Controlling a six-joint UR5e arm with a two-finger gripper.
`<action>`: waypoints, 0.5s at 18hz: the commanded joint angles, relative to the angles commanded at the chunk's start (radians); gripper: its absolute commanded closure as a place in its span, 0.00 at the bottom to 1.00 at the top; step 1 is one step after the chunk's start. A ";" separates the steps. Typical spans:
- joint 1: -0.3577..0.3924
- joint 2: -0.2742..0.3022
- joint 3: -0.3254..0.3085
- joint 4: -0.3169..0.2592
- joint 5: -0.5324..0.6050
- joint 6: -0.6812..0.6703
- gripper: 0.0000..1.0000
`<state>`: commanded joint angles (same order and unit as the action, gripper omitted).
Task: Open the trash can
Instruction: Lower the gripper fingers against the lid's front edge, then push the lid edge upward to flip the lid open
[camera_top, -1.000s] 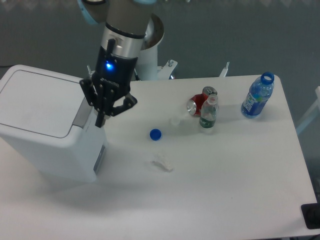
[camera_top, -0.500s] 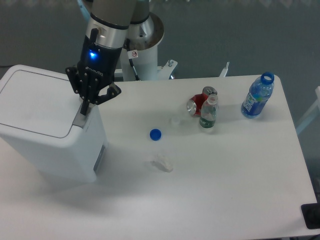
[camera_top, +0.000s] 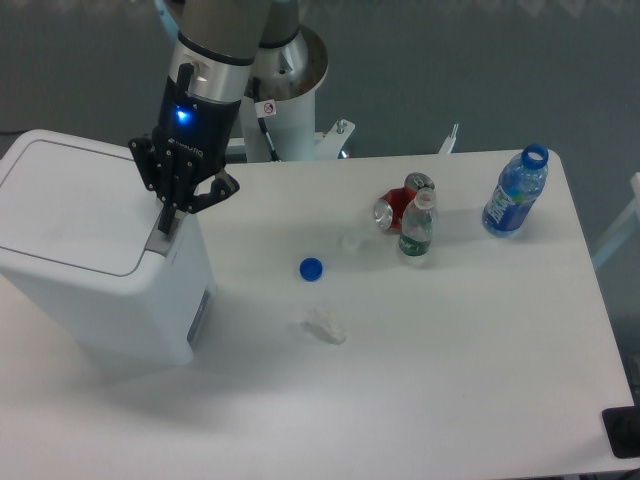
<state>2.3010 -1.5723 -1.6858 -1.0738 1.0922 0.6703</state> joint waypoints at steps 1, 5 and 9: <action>0.000 0.000 0.000 0.000 0.000 0.000 1.00; 0.000 -0.003 0.000 -0.002 0.000 -0.002 1.00; -0.002 -0.005 -0.006 -0.002 0.002 0.000 1.00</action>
<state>2.2995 -1.5769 -1.6919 -1.0753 1.0937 0.6703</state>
